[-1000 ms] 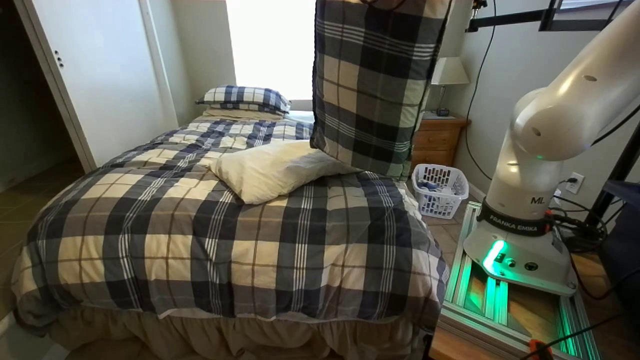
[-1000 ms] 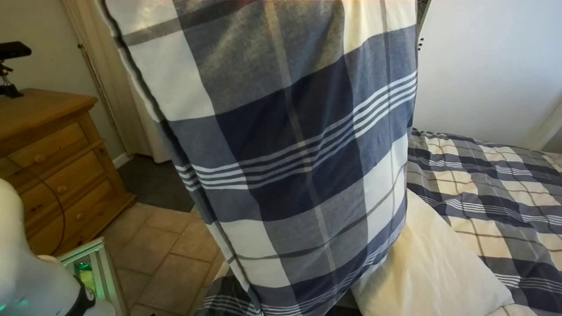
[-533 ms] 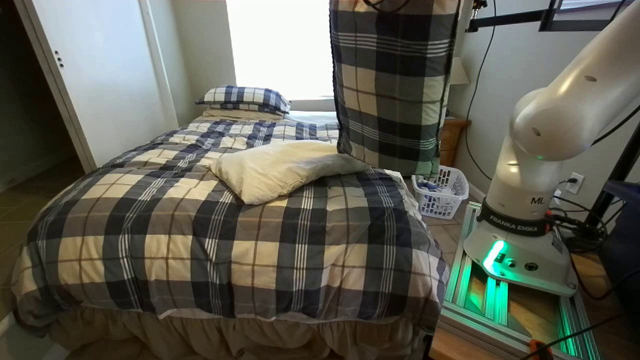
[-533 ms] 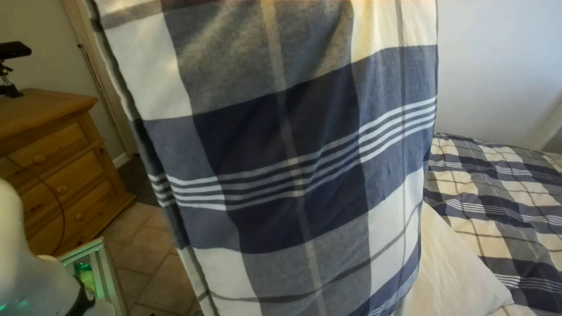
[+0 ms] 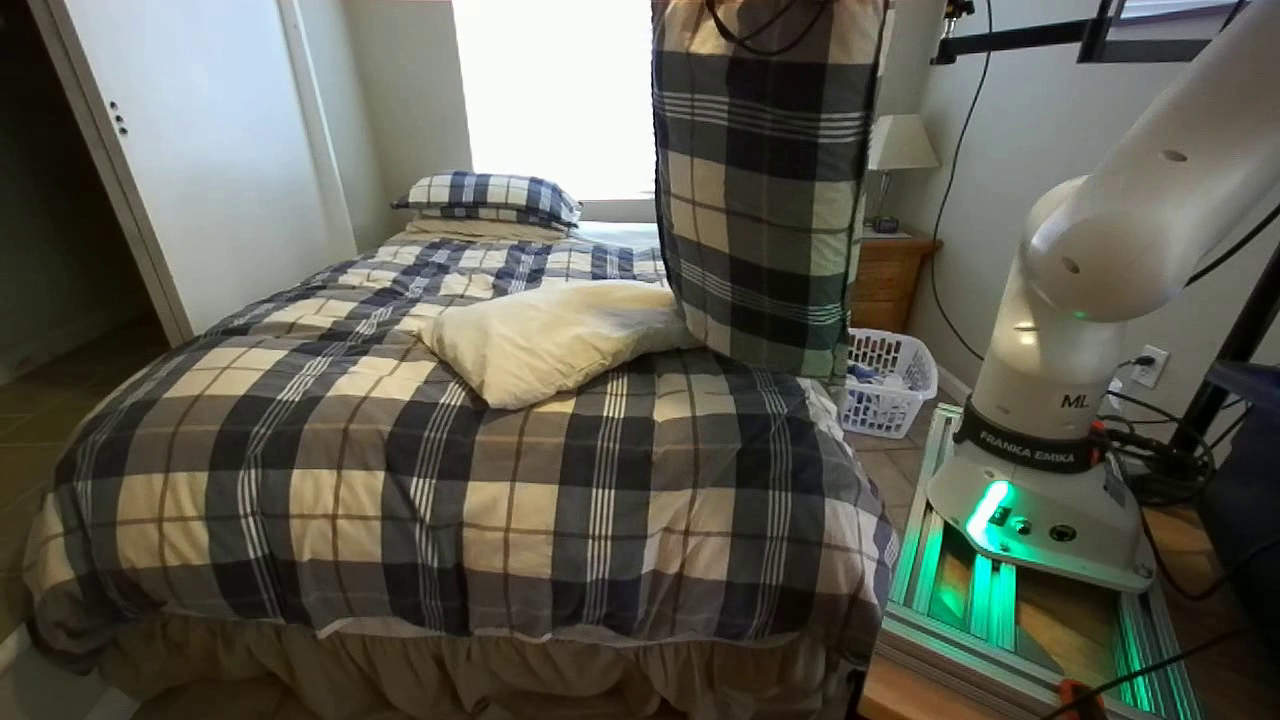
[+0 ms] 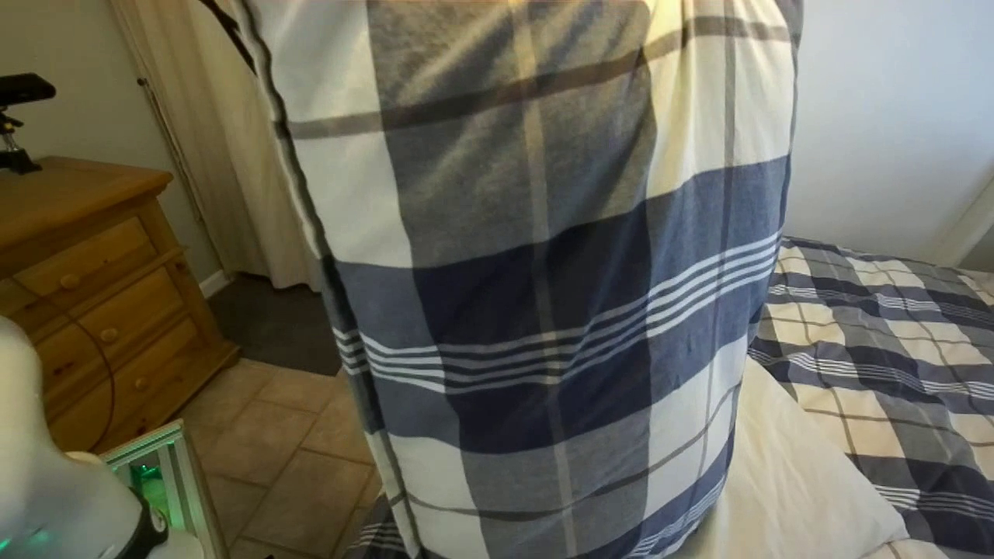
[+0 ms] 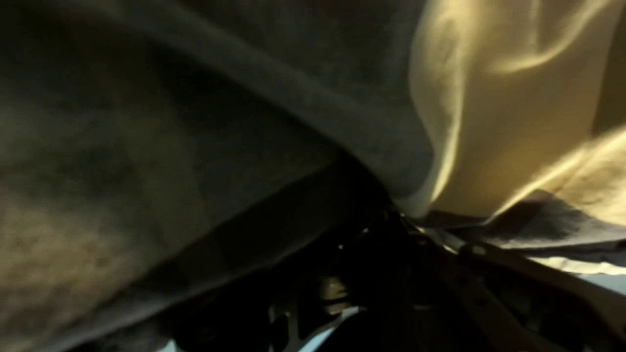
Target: Push the white pillow backwards, then put the checked pillow on the white pillow
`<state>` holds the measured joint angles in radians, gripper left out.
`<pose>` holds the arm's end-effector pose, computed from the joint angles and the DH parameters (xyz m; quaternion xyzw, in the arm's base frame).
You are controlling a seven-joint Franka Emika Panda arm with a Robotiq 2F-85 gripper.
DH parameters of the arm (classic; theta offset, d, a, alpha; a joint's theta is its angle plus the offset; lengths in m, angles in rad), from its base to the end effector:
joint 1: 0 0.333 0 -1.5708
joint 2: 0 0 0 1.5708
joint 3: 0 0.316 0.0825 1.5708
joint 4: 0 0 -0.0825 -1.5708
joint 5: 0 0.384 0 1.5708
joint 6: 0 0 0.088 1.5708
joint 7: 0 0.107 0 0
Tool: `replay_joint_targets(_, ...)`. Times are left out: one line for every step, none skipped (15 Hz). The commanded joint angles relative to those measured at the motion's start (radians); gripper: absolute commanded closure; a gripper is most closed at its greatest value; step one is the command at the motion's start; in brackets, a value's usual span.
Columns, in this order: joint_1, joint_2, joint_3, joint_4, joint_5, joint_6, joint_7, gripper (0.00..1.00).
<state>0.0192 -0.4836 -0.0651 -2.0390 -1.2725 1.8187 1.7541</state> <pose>0.4173 -0.1062 0.7142 0.5563 -0.5875 0.5067 0.2977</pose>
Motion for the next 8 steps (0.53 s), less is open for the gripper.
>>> replay_joint_targets(-0.037,0.007,-0.013,0.053,-0.056,0.077,-0.045,1.00)
replay_joint_targets(-0.045,0.004,-0.011,0.057,-0.057,0.076,-0.055,1.00)
replay_joint_targets(-0.051,0.000,-0.009,0.060,-0.053,0.075,-0.060,1.00)
replay_joint_targets(-0.058,-0.005,-0.005,0.066,-0.054,0.070,-0.064,1.00)
replay_joint_targets(-0.062,-0.008,-0.005,0.075,-0.056,0.073,-0.070,1.00)
replay_joint_targets(-0.067,-0.007,-0.008,0.085,-0.060,0.079,-0.075,1.00)
replay_joint_targets(-0.072,-0.002,-0.017,0.097,-0.080,0.108,-0.076,1.00)
replay_joint_targets(-0.075,0.002,-0.027,0.105,-0.102,0.146,-0.081,1.00)
